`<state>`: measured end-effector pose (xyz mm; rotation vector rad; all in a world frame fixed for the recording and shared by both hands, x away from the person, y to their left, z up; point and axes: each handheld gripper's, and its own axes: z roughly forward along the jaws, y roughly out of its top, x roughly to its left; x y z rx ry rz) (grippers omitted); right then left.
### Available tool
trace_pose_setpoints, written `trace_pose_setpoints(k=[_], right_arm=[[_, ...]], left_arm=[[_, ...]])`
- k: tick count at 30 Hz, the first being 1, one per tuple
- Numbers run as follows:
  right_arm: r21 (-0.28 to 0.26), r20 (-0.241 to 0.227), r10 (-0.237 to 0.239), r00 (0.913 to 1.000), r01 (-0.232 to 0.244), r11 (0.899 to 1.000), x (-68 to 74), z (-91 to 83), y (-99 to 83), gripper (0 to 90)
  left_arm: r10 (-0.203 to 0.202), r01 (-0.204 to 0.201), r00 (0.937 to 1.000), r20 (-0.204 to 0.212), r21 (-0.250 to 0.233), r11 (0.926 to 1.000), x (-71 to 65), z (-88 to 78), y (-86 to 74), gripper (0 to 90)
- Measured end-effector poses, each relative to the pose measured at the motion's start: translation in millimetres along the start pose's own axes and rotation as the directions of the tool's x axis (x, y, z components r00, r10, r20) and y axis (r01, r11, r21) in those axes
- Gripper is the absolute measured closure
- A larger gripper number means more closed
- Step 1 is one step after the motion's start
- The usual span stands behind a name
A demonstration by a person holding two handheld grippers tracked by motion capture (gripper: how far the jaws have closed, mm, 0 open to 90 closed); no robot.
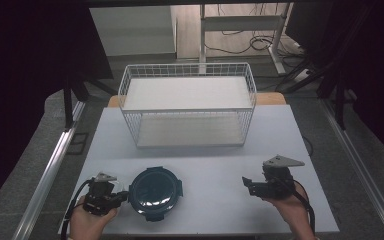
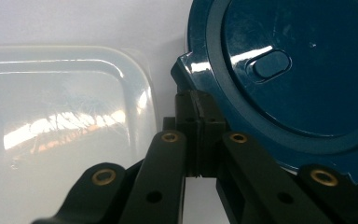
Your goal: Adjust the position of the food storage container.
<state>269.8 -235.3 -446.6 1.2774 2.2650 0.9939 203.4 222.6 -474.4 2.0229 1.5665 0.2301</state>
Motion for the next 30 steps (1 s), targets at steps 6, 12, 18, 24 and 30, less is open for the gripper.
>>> trace_pose_setpoints(k=[6,12,18,24,30], right_arm=[[0.002,-0.002,-0.001,1.0,0.001,1.0,0.6,1.1,0.5,19.1],[0.001,-0.008,0.003,1.0,-0.003,1.0,-1.1,1.6,0.2,19.1],[0.0,-0.008,0.004,1.0,-0.004,1.0,-1.7,1.5,0.1,19.1],[0.0,-0.007,0.004,1.0,-0.004,1.0,-2.4,1.4,0.0,19.1],[0.003,-0.01,0.002,1.0,-0.002,1.0,-1.6,2.5,0.0,19.1]], left_arm=[[0.001,-0.001,1.0,0.004,0.001,1.0,-4.2,2.6,2.9,89.7],[0.013,-0.013,0.9995,0.028,0.003,0.9999,-12.8,7.7,7.7,89.8],[0.021,-0.021,0.9992,0.033,0.006,0.9998,-19.5,11.5,12.4,89.8],[0.02,-0.02,0.9981,0.058,-0.002,0.9998,-26.1,17.3,17.1,89.8],[0.024,-0.024,0.9965,0.079,-0.002,0.9997,-31.6,21.6,21.5,89.8]])
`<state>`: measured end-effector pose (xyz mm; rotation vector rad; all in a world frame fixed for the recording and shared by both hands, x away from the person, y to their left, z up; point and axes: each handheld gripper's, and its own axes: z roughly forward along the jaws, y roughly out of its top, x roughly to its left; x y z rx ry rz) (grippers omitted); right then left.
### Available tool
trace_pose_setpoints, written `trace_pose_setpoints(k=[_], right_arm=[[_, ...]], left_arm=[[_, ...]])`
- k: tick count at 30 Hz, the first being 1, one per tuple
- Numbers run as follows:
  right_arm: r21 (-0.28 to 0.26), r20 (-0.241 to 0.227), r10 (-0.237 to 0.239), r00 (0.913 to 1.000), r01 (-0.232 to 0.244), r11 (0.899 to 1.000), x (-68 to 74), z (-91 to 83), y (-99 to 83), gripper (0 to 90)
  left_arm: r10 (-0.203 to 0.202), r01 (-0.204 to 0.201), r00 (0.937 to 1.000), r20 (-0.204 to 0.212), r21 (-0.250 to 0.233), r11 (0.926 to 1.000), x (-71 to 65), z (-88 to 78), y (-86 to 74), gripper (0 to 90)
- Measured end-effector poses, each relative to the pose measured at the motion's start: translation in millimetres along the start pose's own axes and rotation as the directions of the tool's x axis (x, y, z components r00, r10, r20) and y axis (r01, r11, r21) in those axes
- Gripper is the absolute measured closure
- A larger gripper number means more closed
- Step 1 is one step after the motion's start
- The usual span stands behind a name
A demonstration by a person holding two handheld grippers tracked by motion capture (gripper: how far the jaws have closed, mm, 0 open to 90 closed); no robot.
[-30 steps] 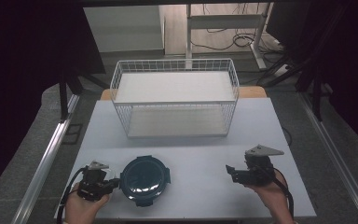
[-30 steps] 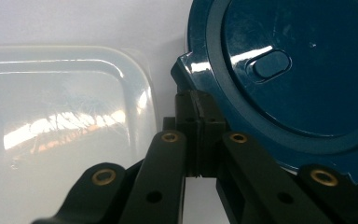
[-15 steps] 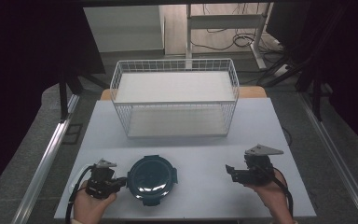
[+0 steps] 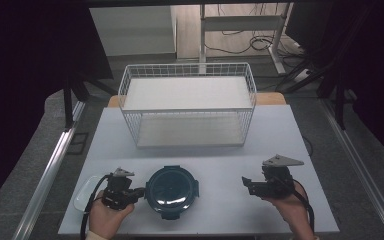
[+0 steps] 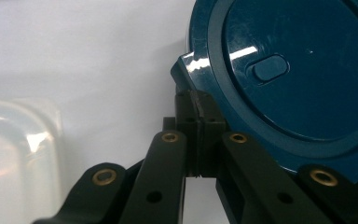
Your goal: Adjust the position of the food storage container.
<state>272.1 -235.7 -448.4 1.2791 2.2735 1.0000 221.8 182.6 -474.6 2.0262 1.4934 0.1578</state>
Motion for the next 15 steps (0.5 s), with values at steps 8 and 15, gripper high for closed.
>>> trace_pose_setpoints(k=[8,15], right_arm=[[0.003,0.001,0.002,1.0,-0.002,1.0,-0.6,0.5,-0.3,19.1],[0.003,-0.001,0.002,1.0,-0.002,1.0,-0.4,0.4,-0.2,19.1]], left_arm=[[0.02,-0.02,0.999,0.04,0.002,0.9998,-14.7,10.1,8.3,89.8],[0.042,-0.043,0.9961,0.077,0.006,0.9991,-31.0,19.6,15.9,89.8]])
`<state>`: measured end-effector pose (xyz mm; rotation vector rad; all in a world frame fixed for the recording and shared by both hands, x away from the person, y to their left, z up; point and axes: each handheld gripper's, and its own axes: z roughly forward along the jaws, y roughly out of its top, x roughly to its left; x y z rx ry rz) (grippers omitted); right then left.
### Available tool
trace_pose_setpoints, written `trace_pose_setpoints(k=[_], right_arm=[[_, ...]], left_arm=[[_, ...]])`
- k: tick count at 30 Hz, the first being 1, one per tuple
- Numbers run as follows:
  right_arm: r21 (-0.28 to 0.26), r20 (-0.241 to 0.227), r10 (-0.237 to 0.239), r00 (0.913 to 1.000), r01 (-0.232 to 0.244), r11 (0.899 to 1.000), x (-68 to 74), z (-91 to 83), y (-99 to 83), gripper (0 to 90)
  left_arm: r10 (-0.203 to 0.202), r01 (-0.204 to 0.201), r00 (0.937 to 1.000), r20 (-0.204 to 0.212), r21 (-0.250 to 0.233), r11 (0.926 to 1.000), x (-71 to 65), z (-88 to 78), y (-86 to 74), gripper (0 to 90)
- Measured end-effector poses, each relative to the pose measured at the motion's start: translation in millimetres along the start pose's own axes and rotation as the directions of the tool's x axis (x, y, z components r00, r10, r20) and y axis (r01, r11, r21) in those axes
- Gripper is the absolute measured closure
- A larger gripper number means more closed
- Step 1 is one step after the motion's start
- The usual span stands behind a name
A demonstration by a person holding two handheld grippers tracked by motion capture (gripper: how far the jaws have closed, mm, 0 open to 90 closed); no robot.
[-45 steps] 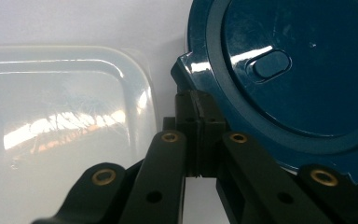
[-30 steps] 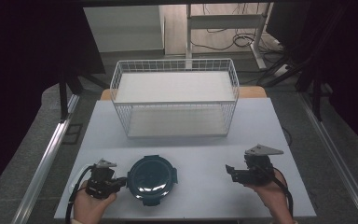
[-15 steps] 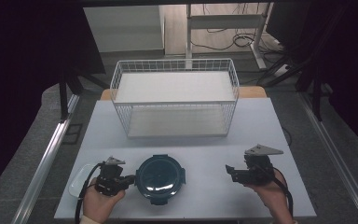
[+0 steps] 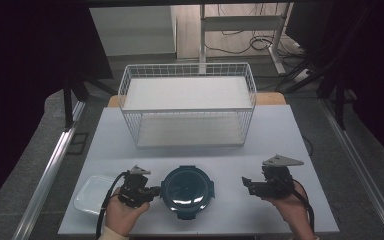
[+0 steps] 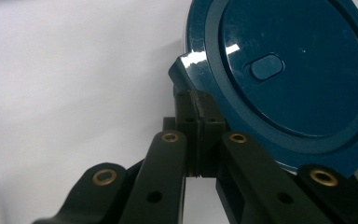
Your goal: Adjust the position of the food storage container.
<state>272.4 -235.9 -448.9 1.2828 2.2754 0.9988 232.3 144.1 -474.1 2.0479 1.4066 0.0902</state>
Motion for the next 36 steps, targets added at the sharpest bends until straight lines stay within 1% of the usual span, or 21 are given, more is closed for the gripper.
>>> trace_pose_setpoints(k=[1,2,5,7,9,11,13,15,20,24,25,28,30,31,32,33,36], right_arm=[[0.0,0.0,0.0,1.0,0.0,1.0,0.0,0.0,0.0,19.1],[0.001,0.0,-0.001,1.0,0.001,1.0,-0.1,0.4,-0.1,19.1],[0.002,-0.001,-0.002,1.0,0.002,1.0,-0.2,0.8,-0.3,19.1],[0.003,-0.001,-0.002,1.0,0.002,1.0,-0.1,0.9,-0.4,19.1],[0.003,-0.003,-0.002,1.0,0.002,1.0,0.1,1.1,-0.5,19.1],[0.003,-0.004,-0.002,1.0,0.002,1.0,0.3,1.1,-0.4,19.1],[0.003,-0.004,-0.002,1.0,0.002,1.0,0.3,1.2,-0.4,19.1],[0.003,-0.003,-0.001,1.0,0.001,1.0,-0.2,1.2,-0.6,19.1],[0.003,-0.002,0.003,1.0,-0.003,1.0,-0.8,1.5,-0.7,19.1],[0.001,-0.003,0.002,1.0,-0.002,1.0,-1.0,1.2,-0.3,19.1],[0.002,-0.002,0.005,1.0,-0.005,1.0,-1.3,1.1,-0.4,19.1],[0.004,0.001,0.007,1.0,-0.007,1.0,-2.5,1.5,-0.9,19.1],[0.003,0.002,0.007,1.0,-0.007,1.0,-2.8,1.5,-1.1,19.1],[0.003,0.002,0.007,1.0,-0.007,1.0,-2.8,1.3,-1.1,19.1],[0.002,0.002,0.007,1.0,-0.007,1.0,-2.8,1.1,-1.0,19.1],[0.001,0.003,0.007,1.0,-0.007,1.0,-2.9,0.9,-0.9,19.1],[-0.001,0.004,0.007,1.0,-0.007,1.0,-3.8,0.2,-0.9,19.1]], left_arm=[[0.0,0.0,1.0,0.0,0.0,1.0,0.0,0.0,0.0,89.8],[0.007,-0.007,0.9999,0.01,0.001,1.0,-4.6,3.2,2.5,89.8],[0.016,-0.015,0.9995,0.027,-0.002,0.9999,-10.8,6.7,6.0,89.8],[0.02,-0.02,0.9994,0.028,-0.003,0.9998,-12.9,7.8,7.2,89.8],[0.033,-0.033,0.9986,0.04,-0.002,0.9995,-18.6,10.7,10.7,89.8],[0.045,-0.045,0.9979,0.047,0.003,0.999,-21.3,12.7,12.7,89.8],[0.045,-0.045,0.9977,0.051,0.004,0.999,-22.3,13.6,13.5,89.8],[0.037,-0.037,0.9977,0.056,-0.004,0.9993,-24.0,15.9,14.8,89.8],[0.047,-0.047,0.9971,0.059,-0.003,0.9989,-27.5,18.5,16.9,89.8],[0.048,-0.047,0.9958,0.079,-0.003,0.9989,-29.4,21.0,18.3,89.8],[0.039,-0.038,0.9959,0.082,-0.009,0.9992,-30.6,21.9,18.5,89.8],[0.047,-0.046,0.995,0.088,-0.006,0.9989,-33.1,23.0,18.9,89.8],[0.053,-0.053,0.9936,0.1,-0.004,0.9986,-34.8,24.0,18.8,89.8],[0.048,-0.048,0.9931,0.107,-0.007,0.9988,-36.1,24.9,18.7,89.8],[0.058,-0.059,0.9923,0.109,-0.002,0.9983,-36.6,25.0,18.8,89.8],[0.055,-0.054,0.9922,0.112,-0.007,0.9985,-37.5,25.7,18.8,89.8],[0.058,-0.057,0.9902,0.127,-0.01,0.9983,-36.1,26.4,18.8,89.7]])
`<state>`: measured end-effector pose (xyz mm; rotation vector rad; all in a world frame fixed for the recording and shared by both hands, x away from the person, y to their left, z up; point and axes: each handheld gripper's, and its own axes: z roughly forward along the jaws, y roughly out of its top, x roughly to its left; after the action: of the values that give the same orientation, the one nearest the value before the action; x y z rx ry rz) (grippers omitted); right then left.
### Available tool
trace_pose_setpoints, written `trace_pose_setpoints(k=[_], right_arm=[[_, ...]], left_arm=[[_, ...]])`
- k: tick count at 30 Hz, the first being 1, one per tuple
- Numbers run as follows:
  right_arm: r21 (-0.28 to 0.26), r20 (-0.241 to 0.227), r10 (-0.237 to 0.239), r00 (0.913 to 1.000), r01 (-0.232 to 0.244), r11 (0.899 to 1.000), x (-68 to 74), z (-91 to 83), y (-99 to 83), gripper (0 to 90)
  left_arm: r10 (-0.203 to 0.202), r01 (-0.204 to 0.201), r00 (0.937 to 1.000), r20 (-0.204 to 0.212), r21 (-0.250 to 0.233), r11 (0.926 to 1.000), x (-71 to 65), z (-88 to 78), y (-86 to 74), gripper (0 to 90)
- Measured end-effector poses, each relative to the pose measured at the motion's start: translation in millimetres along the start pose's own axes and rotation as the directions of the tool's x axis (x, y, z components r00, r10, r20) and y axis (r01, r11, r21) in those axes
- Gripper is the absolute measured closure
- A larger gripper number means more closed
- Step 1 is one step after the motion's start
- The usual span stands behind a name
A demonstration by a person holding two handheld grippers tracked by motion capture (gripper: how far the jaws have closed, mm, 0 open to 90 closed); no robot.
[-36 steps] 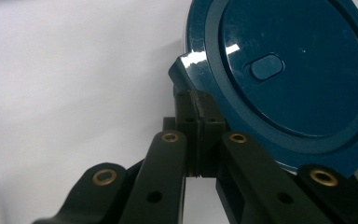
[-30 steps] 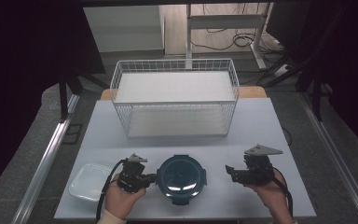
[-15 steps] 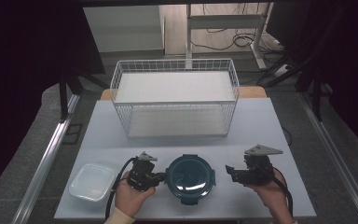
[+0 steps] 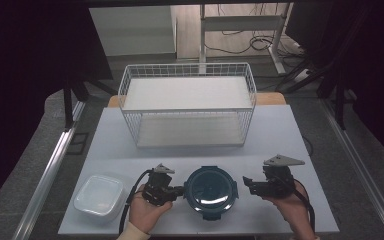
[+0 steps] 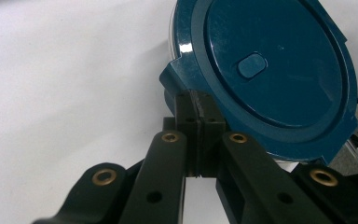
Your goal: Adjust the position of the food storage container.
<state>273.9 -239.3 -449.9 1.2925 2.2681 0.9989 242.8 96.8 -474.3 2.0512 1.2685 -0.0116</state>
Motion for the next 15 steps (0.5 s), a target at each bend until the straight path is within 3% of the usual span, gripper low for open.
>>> trace_pose_setpoints(k=[5,10,12,15], right_arm=[[-0.004,0.004,0.007,1.0,-0.007,1.0,-1.6,-2.0,-0.4,19.0],[-0.016,0.007,0.013,0.9999,-0.013,1.0,-4.2,-7.0,-0.7,19.0],[-0.02,0.009,0.016,0.9998,-0.015,1.0,-6.3,-8.7,-1.3,19.0],[-0.021,0.008,0.027,0.9996,-0.027,0.999,-9.2,-10.1,-2.4,19.0]], left_arm=[[-0.021,0.023,0.9984,0.052,-0.027,0.9994,6.5,-0.4,-1.4,89.3],[0.007,-0.008,1.0,-0.006,-0.119,0.9929,1.5,-11.8,-2.0,82.3],[0.011,-0.014,0.9997,-0.02,-0.151,0.9885,-0.5,-17.9,-1.8,72.2],[0.028,-0.027,0.9996,0.002,-0.157,0.9872,-1.5,-24.4,-1.9,51.3]])
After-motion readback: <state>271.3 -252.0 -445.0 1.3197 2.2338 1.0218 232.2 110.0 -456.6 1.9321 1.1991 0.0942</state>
